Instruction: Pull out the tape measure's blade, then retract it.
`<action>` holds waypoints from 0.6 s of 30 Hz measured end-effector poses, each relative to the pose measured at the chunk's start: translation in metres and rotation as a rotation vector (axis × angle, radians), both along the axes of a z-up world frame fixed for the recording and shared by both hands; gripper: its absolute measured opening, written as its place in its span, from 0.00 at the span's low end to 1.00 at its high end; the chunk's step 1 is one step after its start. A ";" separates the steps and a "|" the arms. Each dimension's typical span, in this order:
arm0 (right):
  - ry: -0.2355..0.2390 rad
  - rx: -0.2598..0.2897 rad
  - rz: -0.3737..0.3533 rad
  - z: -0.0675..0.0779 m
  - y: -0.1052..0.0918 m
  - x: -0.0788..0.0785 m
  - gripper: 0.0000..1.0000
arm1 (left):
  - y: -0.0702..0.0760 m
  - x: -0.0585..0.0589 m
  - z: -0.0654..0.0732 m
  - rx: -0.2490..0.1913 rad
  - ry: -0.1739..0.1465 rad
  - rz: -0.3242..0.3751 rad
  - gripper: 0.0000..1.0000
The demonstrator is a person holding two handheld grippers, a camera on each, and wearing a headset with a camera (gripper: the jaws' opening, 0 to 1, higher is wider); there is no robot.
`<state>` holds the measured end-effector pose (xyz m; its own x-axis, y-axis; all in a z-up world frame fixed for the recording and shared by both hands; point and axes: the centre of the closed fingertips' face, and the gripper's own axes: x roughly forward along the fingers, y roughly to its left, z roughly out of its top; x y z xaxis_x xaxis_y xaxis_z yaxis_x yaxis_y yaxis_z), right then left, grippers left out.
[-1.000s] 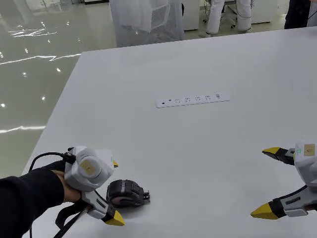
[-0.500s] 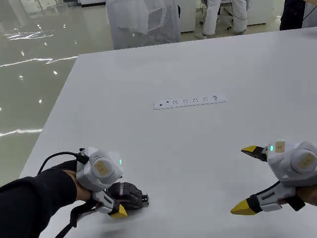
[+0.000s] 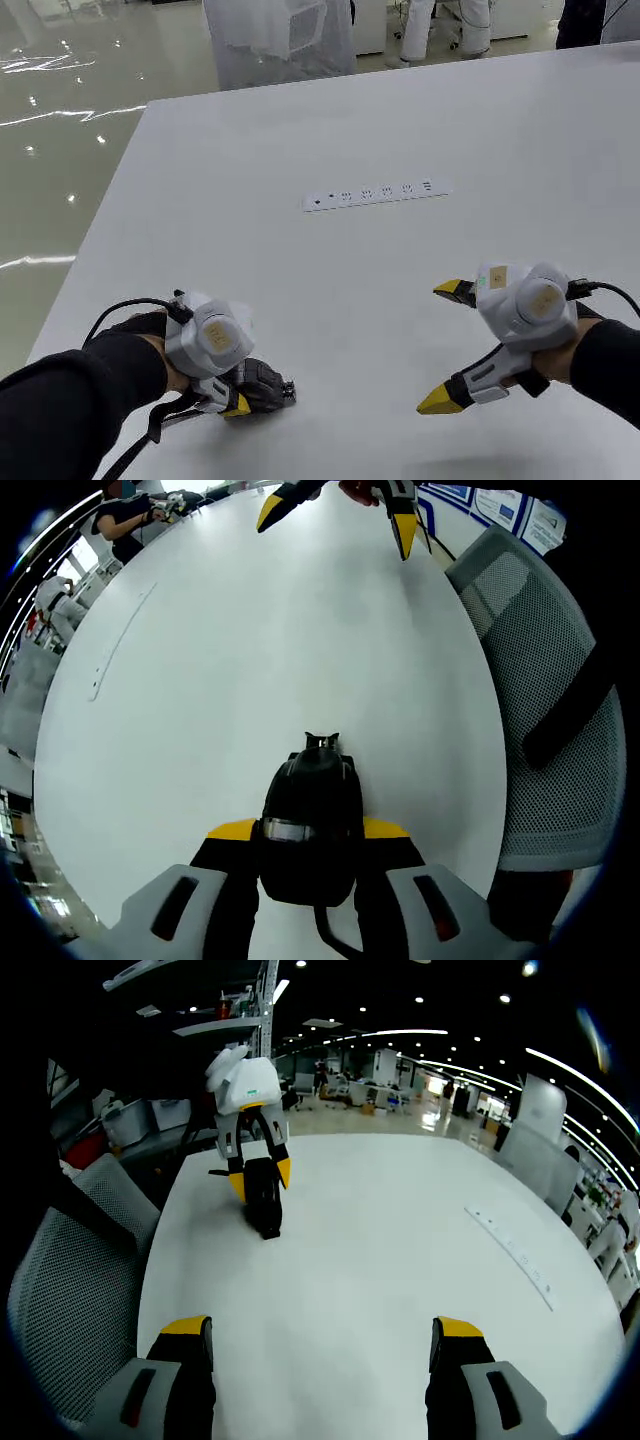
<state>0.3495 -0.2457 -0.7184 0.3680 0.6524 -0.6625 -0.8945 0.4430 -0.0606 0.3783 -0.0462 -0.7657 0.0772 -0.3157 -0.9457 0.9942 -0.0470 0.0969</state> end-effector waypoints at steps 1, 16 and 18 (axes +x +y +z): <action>0.000 0.002 0.001 -0.001 0.003 0.002 0.89 | 0.000 0.000 0.000 -0.002 0.003 0.001 0.31; 0.017 0.011 0.085 -0.019 0.045 0.008 0.77 | -0.001 0.001 -0.002 -0.029 0.000 0.005 0.30; 0.021 0.005 0.101 -0.023 0.052 0.010 0.75 | -0.001 0.001 -0.002 -0.032 0.002 0.000 0.30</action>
